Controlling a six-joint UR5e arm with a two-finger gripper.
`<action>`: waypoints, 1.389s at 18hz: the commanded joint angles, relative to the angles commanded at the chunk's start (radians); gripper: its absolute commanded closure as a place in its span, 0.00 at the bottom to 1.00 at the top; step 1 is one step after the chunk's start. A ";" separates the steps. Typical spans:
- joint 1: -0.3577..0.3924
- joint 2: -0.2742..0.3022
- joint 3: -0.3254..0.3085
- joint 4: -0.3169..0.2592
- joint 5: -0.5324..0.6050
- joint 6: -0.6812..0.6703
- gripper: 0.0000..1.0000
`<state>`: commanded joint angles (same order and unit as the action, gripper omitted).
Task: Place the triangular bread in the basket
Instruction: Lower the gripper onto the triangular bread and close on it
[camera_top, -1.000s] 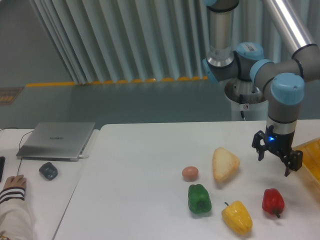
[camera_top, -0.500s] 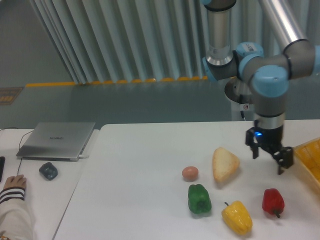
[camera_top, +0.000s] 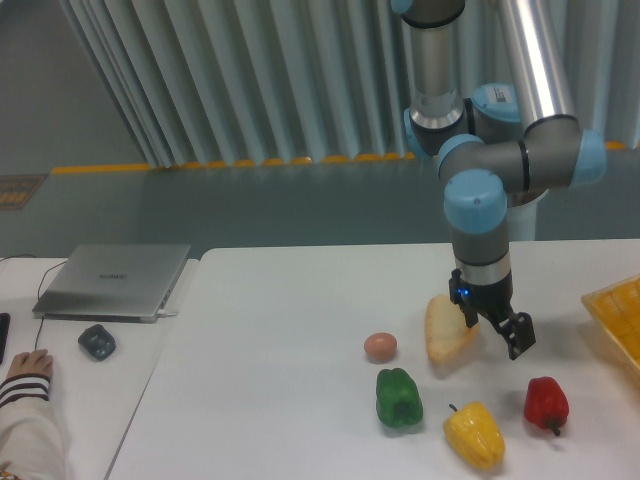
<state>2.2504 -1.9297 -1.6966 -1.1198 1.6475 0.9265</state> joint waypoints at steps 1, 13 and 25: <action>0.000 0.000 0.000 -0.005 0.000 0.003 0.00; -0.020 0.028 0.051 -0.101 -0.043 -0.020 0.00; -0.115 -0.032 0.057 -0.111 -0.098 -0.213 0.00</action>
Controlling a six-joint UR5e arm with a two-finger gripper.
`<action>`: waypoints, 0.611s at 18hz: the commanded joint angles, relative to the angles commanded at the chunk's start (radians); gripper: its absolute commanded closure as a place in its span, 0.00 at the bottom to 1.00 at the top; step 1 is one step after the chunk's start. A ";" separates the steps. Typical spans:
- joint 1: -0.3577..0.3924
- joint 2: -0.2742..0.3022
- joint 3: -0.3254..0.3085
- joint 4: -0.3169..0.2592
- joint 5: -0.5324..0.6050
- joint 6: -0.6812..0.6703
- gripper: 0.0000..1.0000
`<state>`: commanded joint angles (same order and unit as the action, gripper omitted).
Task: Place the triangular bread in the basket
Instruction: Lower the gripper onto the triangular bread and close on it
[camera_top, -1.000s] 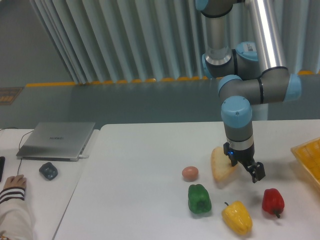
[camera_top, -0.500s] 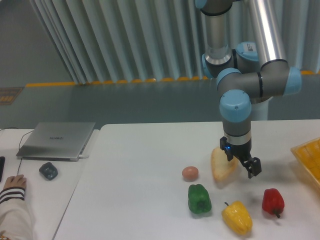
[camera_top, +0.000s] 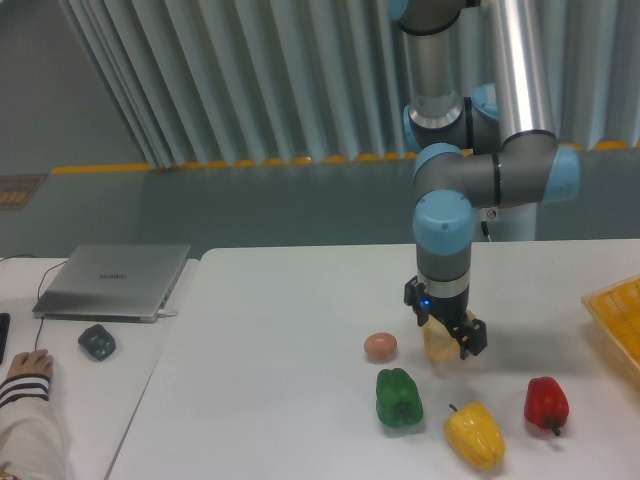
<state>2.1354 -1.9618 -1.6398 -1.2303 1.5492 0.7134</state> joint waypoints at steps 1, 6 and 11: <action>-0.002 -0.003 0.000 0.006 0.012 -0.008 0.00; 0.000 -0.003 0.000 0.014 0.015 0.001 0.29; 0.005 0.006 0.014 0.000 0.017 0.003 0.73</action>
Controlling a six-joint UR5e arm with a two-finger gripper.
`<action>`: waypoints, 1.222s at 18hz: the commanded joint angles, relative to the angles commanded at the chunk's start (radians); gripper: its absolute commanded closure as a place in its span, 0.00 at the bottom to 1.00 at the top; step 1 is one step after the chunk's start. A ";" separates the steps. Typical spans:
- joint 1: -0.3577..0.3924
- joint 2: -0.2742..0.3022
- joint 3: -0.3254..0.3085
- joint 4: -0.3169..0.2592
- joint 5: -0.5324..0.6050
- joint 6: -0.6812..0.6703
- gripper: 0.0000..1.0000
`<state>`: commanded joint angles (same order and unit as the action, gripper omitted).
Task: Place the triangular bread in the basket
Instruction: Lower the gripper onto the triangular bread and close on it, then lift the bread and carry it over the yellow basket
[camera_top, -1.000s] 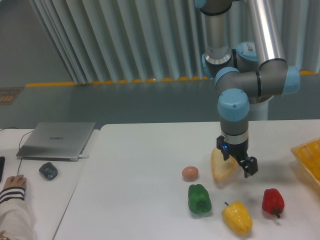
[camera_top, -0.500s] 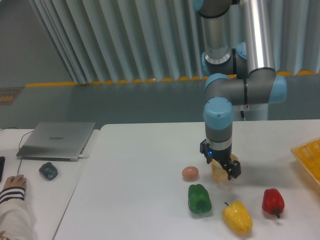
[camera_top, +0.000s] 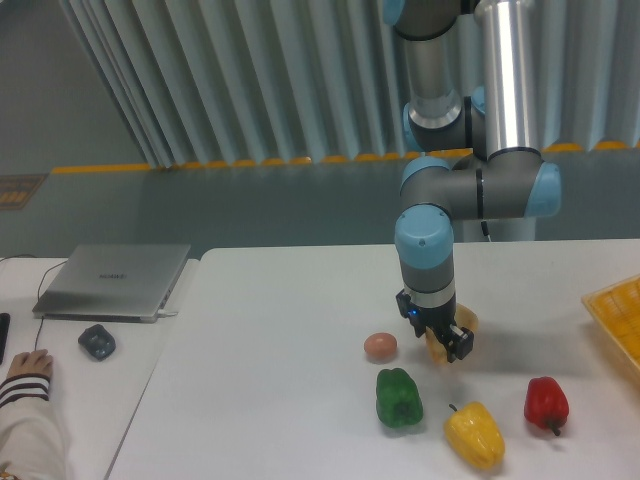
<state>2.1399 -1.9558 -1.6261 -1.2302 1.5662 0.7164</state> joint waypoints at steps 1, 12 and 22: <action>0.003 0.005 0.002 -0.003 0.000 0.002 0.73; 0.031 0.058 0.072 -0.102 0.002 0.053 0.92; 0.196 0.127 0.120 -0.114 0.049 0.471 0.90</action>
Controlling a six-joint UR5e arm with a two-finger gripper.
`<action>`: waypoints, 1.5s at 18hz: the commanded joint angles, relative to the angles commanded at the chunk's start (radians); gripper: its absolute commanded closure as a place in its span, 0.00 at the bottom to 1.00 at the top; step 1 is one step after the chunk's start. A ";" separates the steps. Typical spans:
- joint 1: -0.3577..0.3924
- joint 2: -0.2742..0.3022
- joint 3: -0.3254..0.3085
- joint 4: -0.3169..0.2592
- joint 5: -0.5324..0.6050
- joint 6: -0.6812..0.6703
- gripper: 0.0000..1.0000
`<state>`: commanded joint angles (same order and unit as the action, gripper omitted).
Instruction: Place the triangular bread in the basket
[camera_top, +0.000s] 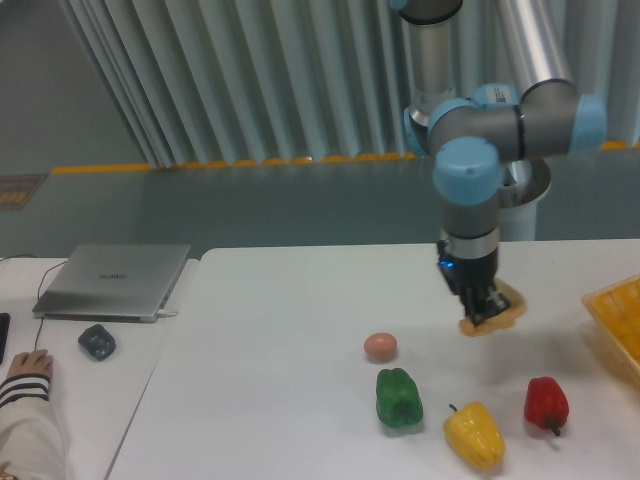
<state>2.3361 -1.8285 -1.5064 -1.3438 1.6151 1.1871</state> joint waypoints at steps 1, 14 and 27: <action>0.023 0.000 0.017 -0.002 0.015 0.021 0.90; 0.193 -0.018 0.008 0.094 0.118 0.353 0.88; 0.325 -0.017 -0.009 0.152 0.108 0.572 0.00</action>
<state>2.6615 -1.8454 -1.5156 -1.1919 1.7227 1.7595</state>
